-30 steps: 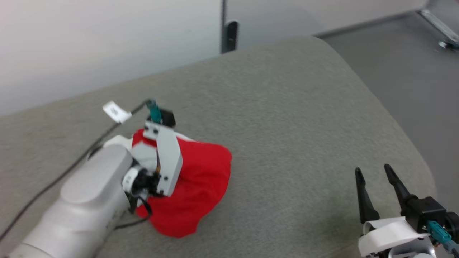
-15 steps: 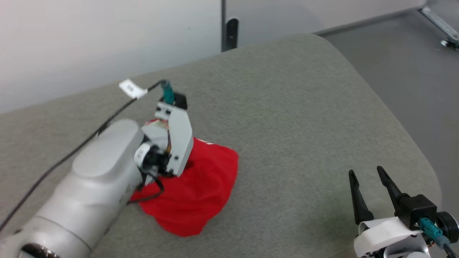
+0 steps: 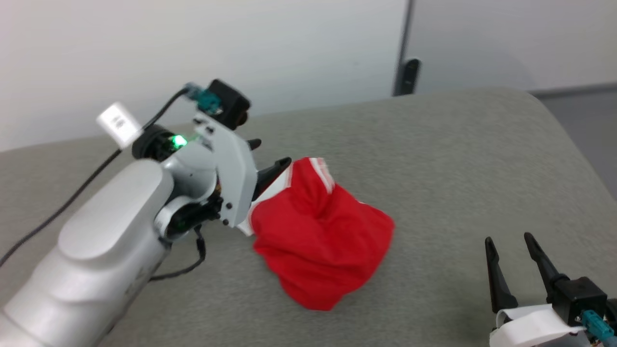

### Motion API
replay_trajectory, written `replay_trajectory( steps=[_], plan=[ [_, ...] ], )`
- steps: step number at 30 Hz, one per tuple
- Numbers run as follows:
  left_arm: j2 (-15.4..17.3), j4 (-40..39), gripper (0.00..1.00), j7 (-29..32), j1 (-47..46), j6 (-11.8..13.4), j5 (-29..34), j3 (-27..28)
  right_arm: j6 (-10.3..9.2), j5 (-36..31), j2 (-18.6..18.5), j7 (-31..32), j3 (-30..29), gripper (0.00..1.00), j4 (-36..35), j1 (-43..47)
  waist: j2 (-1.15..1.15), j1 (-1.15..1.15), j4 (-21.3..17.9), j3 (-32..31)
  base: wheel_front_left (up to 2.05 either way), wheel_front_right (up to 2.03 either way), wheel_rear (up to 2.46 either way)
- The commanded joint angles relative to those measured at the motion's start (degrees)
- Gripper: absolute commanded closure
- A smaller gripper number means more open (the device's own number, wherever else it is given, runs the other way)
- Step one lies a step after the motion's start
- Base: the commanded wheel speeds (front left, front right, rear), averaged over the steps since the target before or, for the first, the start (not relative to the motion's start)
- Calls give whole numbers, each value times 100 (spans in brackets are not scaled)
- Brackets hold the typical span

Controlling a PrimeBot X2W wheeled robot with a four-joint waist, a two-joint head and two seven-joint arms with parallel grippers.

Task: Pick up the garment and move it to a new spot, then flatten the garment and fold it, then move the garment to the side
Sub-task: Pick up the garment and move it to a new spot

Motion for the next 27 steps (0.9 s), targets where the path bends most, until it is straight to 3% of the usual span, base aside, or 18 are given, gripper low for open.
replay_trajectory(
  steps=[1,8,17,21,27],
  plan=[
    [63,-115,0,-362,228,-20,45,69,-6,-14,6,-40,-5,0,-17,110,0,0,673,-320,0,0,0],
    [243,-169,0,-2252,1082,-4,279,374,-6,-22,13,-89,96,0,27,194,0,0,1093,-503,0,0,0],
    [-8,423,0,-4290,2349,109,381,640,-6,-19,43,-158,262,0,186,304,0,0,1295,-770,0,0,0],
    [-205,528,0,-4543,2882,233,578,863,-6,-59,53,-208,288,0,197,369,0,0,1306,-841,0,0,0],
    [-537,120,0,-4546,3646,376,1168,1797,-6,-63,68,-242,273,0,174,473,0,0,1296,-903,0,0,0]
  ],
)
